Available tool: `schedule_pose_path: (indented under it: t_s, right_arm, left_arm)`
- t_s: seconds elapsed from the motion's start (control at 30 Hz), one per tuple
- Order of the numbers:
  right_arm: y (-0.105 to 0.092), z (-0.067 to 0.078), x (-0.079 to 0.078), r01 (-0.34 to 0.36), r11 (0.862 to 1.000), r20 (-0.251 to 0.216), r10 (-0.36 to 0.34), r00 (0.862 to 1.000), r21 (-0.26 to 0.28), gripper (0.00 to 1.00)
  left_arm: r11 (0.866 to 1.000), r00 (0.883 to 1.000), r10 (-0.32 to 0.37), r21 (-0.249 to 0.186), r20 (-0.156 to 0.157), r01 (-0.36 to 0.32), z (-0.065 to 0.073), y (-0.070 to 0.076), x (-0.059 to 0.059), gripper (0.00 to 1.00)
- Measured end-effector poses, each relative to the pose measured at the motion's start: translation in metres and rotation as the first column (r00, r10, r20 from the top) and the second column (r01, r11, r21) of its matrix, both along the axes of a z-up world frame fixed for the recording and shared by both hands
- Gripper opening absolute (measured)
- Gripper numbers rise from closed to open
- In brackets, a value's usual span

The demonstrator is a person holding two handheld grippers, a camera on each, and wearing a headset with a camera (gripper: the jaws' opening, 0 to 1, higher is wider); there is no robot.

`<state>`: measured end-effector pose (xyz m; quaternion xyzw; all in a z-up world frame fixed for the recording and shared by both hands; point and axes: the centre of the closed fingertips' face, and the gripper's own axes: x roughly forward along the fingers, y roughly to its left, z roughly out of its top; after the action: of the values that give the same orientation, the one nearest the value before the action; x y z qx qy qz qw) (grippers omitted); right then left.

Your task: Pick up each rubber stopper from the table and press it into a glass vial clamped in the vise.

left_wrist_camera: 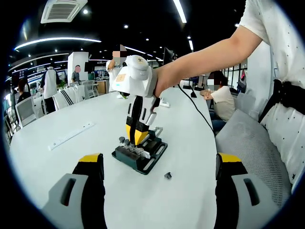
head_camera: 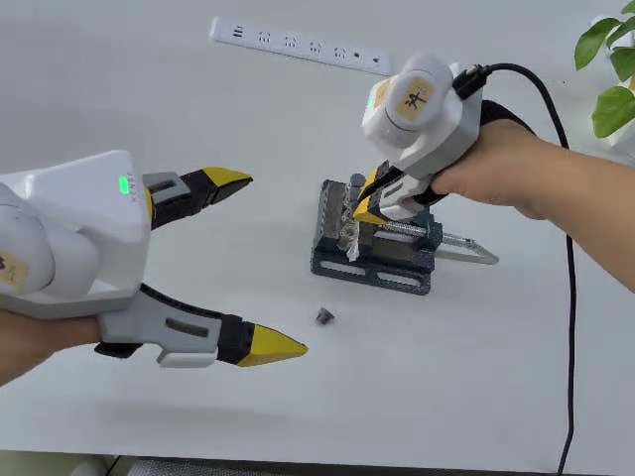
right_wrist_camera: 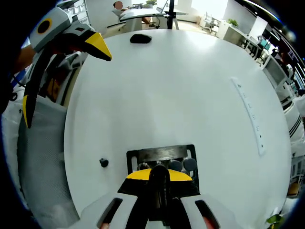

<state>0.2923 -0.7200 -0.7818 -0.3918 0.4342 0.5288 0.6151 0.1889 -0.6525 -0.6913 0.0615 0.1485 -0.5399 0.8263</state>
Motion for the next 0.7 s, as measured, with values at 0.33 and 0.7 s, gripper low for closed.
schedule_pose_path:
  t_s: [0.33, 0.7]
  right_arm:
    - [0.0018, -0.0003, 0.0007, -0.009, 1.000, -0.003, 0.009, 1.000, -0.003, 0.06]
    - [0.0009, -0.0011, -0.0001, -0.023, 0.999, 0.003, 0.023, 1.000, -0.022, 0.06]
  left_arm:
    - [1.000, 1.000, -0.003, 0.000, -0.003, 0.003, -0.0008, -0.0014, -0.0003, 0.97]
    - [1.000, 1.000, 0.000, -0.007, -0.006, 0.000, -0.0004, -0.0005, -0.0010, 0.96]
